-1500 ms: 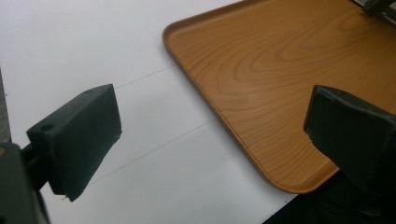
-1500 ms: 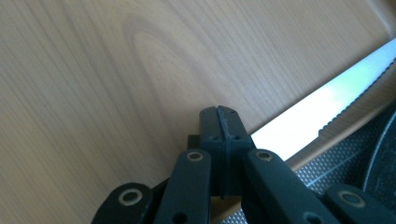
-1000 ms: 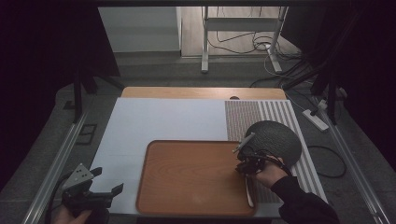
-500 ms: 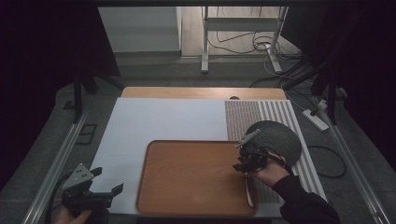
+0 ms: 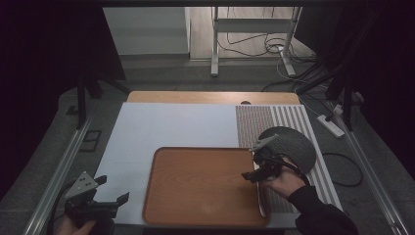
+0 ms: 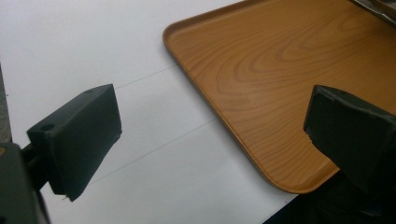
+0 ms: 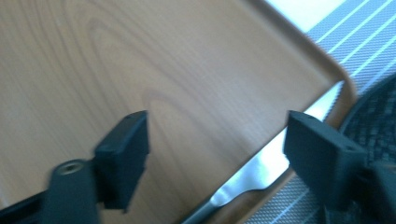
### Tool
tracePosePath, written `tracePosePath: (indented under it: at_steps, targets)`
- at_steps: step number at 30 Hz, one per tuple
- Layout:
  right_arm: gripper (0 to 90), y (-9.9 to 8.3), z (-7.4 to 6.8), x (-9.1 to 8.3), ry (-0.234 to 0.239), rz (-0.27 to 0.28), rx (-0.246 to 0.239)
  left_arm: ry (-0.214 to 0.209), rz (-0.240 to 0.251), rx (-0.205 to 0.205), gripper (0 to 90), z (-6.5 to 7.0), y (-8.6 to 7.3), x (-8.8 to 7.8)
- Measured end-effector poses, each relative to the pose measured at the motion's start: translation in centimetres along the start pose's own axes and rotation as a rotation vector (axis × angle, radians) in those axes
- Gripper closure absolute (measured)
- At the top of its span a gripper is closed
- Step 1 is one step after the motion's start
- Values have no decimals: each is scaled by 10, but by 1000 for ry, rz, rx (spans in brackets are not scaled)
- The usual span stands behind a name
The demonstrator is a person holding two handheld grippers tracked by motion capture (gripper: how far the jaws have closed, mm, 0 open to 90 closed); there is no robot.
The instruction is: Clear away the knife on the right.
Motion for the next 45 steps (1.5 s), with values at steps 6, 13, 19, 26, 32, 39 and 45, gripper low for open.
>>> tracePosePath:
  at_steps: [6, 13, 19, 26, 32, 39, 45]
  targets:
    - [86, -5, -1, -6, 13, 32, 10, -1, 0, -1, 42, 0, 0, 0]
    - [0, -13, 3, -9, -17, 66, 40, -2, 0, -2, 42, 0, 0, 0]
    - [0, -17, 3, -14, -39, 70, 29, -3, 0, -3, 42, 0, 0, 0]
    - [0, -26, 3, -25, -71, 89, 42, -3, 0, -3, 42, 0, 0, 0]
    - [0, -37, 2, -36, -79, 115, 85, -2, 0, -4, 42, 0, 0, 0]
    - [0, -50, -1, -50, -126, 148, 97, -2, 0, -4, 42, 0, 0, 0]
    - [0, -60, -3, -59, -152, 157, 121, -2, 0, -5, 42, -1, 0, 0]
Point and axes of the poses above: each handheld gripper's, and its own axes: x roughly forward along the jaws, y roughly out of its top, z roughly to its right, the point moved 7 cm from there along x, roughly forward along the jaws, and after that the axes turned 14 degrees about -x, right-handed, at the moved point
